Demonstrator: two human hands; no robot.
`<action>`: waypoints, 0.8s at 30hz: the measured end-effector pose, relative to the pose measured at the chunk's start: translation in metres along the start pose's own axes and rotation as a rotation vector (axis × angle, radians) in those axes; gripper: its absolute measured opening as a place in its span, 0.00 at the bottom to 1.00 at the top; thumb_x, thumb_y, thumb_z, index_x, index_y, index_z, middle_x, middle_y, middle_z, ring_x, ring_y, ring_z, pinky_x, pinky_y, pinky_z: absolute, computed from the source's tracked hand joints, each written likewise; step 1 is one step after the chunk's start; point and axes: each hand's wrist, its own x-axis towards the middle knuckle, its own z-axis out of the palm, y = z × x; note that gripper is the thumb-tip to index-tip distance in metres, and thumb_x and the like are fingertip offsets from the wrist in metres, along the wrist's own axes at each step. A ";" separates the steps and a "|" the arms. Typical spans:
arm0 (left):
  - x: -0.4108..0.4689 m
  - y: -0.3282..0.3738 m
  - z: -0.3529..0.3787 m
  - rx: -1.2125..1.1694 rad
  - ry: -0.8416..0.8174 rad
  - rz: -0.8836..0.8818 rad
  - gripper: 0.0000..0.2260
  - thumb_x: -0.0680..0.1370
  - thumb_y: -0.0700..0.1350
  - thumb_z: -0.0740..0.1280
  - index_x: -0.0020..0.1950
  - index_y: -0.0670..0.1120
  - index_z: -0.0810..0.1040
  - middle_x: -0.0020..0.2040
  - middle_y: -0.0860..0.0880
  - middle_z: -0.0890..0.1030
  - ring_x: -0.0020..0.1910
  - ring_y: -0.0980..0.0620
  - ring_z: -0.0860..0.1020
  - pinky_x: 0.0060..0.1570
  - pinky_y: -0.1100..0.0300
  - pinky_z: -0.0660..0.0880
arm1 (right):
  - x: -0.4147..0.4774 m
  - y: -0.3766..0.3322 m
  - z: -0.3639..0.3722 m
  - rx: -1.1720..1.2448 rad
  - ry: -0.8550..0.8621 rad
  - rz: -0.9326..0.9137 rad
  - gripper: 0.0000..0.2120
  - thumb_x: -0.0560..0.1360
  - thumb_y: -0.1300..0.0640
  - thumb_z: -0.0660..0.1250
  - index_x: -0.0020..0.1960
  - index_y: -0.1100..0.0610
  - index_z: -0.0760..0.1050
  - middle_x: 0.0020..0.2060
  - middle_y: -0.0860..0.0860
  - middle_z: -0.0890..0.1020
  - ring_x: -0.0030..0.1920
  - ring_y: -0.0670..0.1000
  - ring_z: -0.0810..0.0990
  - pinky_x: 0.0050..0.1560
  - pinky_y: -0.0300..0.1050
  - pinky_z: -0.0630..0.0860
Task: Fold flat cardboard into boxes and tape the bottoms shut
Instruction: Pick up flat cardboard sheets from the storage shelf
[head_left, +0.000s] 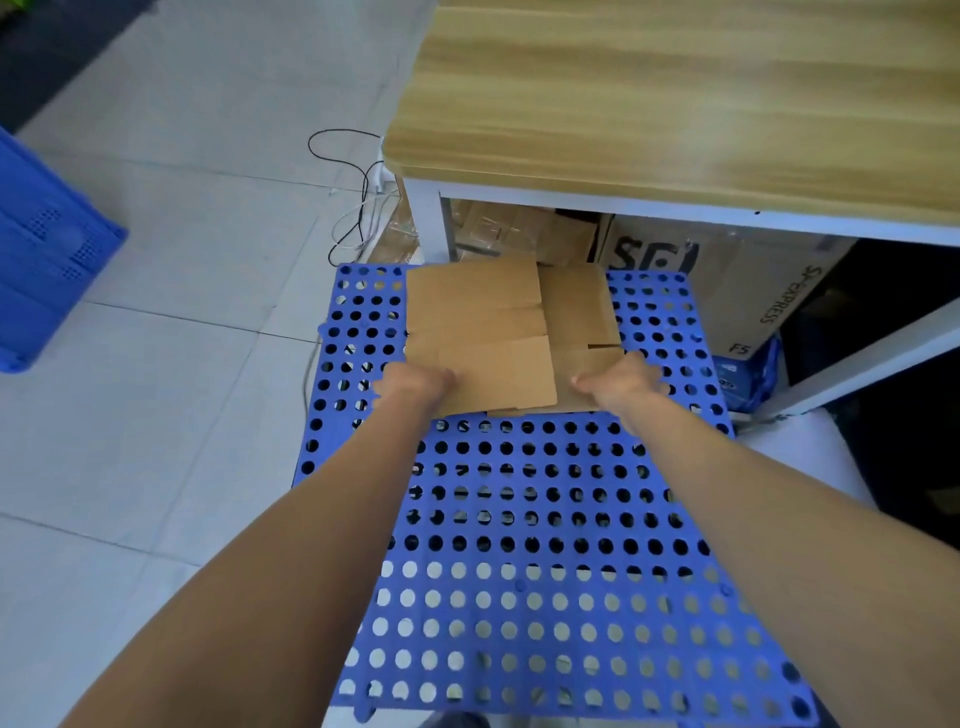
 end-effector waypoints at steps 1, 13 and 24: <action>0.005 -0.002 0.002 -0.019 0.003 -0.004 0.35 0.71 0.53 0.74 0.70 0.39 0.63 0.68 0.42 0.68 0.64 0.40 0.70 0.60 0.47 0.72 | 0.003 0.000 0.001 0.017 0.004 0.011 0.38 0.75 0.46 0.68 0.75 0.63 0.55 0.72 0.60 0.62 0.72 0.61 0.60 0.70 0.54 0.63; -0.020 0.009 -0.002 -0.305 -0.194 -0.056 0.23 0.76 0.40 0.70 0.68 0.39 0.68 0.65 0.41 0.75 0.62 0.40 0.75 0.62 0.43 0.72 | -0.005 -0.002 -0.012 0.515 -0.072 0.074 0.22 0.79 0.65 0.62 0.72 0.64 0.62 0.67 0.58 0.71 0.67 0.56 0.72 0.67 0.47 0.70; -0.159 0.062 -0.085 -0.199 -0.196 0.167 0.26 0.78 0.37 0.67 0.73 0.40 0.62 0.68 0.40 0.71 0.62 0.40 0.74 0.59 0.47 0.75 | -0.146 0.010 -0.139 0.456 0.114 -0.066 0.17 0.80 0.65 0.58 0.68 0.65 0.68 0.63 0.60 0.75 0.61 0.59 0.75 0.62 0.51 0.74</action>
